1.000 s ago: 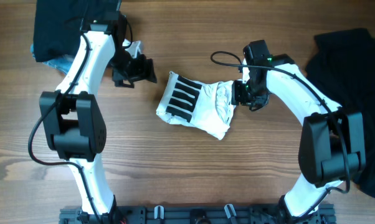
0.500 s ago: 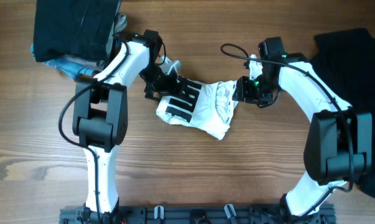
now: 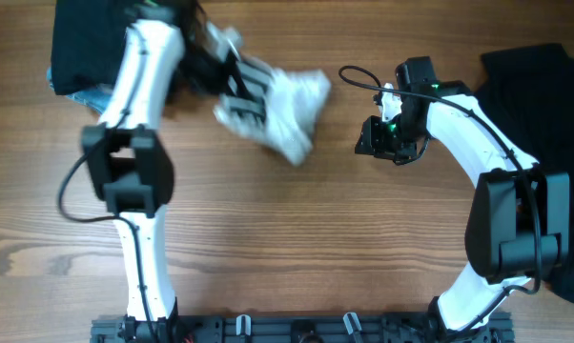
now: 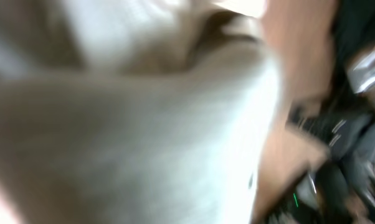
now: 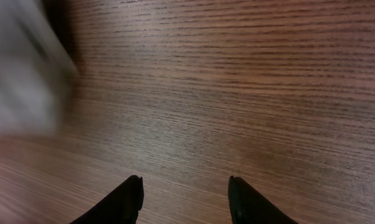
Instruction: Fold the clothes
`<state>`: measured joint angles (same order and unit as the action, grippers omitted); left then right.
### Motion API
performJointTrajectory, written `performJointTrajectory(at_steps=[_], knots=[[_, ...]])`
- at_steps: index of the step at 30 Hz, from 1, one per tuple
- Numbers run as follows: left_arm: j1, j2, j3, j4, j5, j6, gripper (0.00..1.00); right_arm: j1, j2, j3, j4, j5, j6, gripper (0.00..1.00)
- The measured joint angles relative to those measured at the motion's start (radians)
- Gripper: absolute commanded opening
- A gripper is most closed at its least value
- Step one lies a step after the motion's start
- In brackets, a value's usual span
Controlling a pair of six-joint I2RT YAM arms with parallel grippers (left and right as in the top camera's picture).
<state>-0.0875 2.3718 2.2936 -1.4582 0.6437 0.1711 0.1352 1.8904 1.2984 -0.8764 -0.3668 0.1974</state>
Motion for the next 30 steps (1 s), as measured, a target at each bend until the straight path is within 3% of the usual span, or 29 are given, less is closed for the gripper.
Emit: performJointTrajectory(at_steps=[2,4,10,11,12,13,14,17,22,25,30], knots=[[0.055,-0.004,0.099,0.057,0.007,-0.003,0.04,0.000,0.000,0.000,0.003,0.000,0.015,0.48],[0.105,-0.004,0.177,0.229,0.009,-0.034,0.04,0.000,0.000,0.000,0.006,0.000,0.040,0.48],[0.246,-0.004,0.196,0.502,0.010,-0.137,0.04,0.000,0.000,0.000,0.002,0.000,0.074,0.49],[0.306,-0.004,0.196,0.540,0.009,-0.161,0.08,0.000,0.000,0.000,0.002,0.000,0.076,0.49],[0.355,-0.004,0.196,0.547,0.010,-0.174,0.45,0.000,0.000,0.000,0.002,0.000,0.079,0.49],[0.396,-0.004,0.196,0.547,0.010,-0.180,0.95,0.000,0.000,0.000,0.002,0.000,0.079,0.49],[0.448,-0.002,0.196,0.547,0.009,-0.187,1.00,0.000,0.000,0.000,0.002,0.000,0.083,0.49],[0.562,0.011,0.197,0.520,0.004,-0.197,1.00,0.000,0.000,0.000,0.002,0.000,0.090,0.49],[0.620,0.054,0.198,0.309,-0.046,-0.207,1.00,0.000,0.000,0.000,-0.006,-0.010,0.093,0.46],[0.669,0.037,0.198,0.228,-0.004,-0.208,1.00,0.000,-0.018,0.000,-0.021,-0.011,0.093,0.49],[0.731,-0.158,0.196,0.182,0.129,-0.134,1.00,0.000,-0.308,0.001,0.008,0.063,0.084,0.62]])
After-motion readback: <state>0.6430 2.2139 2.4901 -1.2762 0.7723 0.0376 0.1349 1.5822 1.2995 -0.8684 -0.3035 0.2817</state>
